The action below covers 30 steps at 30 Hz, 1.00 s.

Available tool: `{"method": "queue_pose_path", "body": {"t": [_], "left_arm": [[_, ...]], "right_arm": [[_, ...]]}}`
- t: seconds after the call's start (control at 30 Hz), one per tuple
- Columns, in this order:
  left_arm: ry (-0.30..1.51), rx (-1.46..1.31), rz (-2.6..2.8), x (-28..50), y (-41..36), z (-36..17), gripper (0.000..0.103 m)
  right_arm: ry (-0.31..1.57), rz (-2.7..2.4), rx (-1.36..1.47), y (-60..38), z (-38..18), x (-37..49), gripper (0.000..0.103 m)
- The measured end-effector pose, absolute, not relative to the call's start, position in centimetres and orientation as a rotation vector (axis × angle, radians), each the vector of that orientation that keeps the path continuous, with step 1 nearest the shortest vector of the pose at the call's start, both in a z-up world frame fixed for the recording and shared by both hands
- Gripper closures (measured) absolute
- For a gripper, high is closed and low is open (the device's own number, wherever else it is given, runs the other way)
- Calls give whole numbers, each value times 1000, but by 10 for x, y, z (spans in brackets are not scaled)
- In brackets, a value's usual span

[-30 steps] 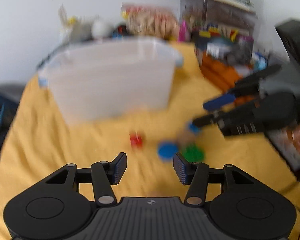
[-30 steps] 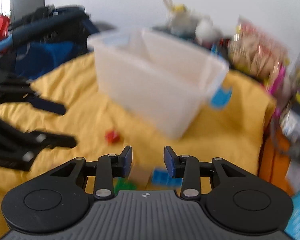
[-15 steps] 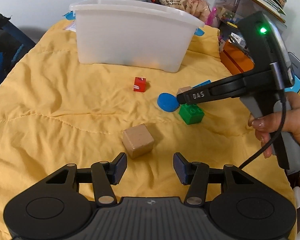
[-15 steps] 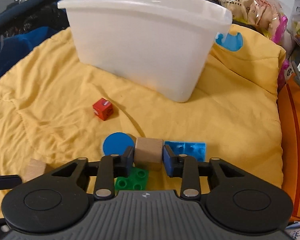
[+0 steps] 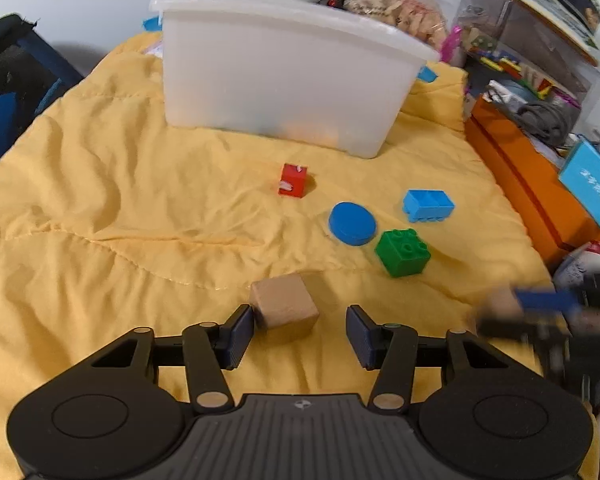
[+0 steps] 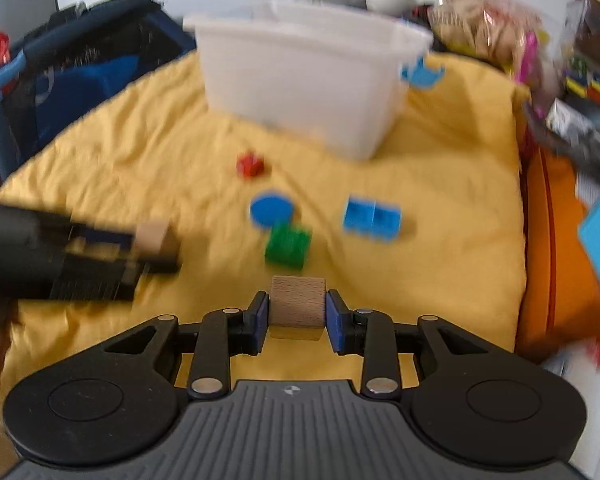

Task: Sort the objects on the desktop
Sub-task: 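Grasp a wooden cube with the right tool while the left tool grasps another wooden cube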

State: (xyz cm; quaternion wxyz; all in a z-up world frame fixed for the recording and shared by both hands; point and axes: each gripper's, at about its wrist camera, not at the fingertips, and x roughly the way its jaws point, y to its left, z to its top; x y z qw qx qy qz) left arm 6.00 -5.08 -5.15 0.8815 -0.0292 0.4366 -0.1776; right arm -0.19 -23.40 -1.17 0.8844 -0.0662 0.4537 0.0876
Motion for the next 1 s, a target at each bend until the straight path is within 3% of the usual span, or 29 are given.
{"method": "queue_pose_path", "body": {"t": [0.03, 0.33, 0.4, 0.5, 0.8, 0.87, 1.0], "left_arm": [[909, -50, -371, 61, -52, -53, 68], [923, 151, -525, 22, -48, -48, 68], [940, 158, -538, 14, -44, -50, 68], [942, 158, -560, 5, -42, -51, 56], [922, 157, -527, 10, -49, -52, 53], [907, 148, -523, 14, -51, -54, 48], [878, 152, -520, 17, -56, -57, 50]], "right_arm": [[954, 184, -132, -233, -15, -6, 70], [930, 191, -179, -219, -20, -25, 69], [923, 184, -191, -219, -21, -28, 68], [929, 182, -197, -220, -26, -31, 61], [962, 190, -156, -224, -40, -40, 60], [955, 181, -170, -222, -43, -42, 58], [918, 178, -205, -220, -45, -48, 54]]}}
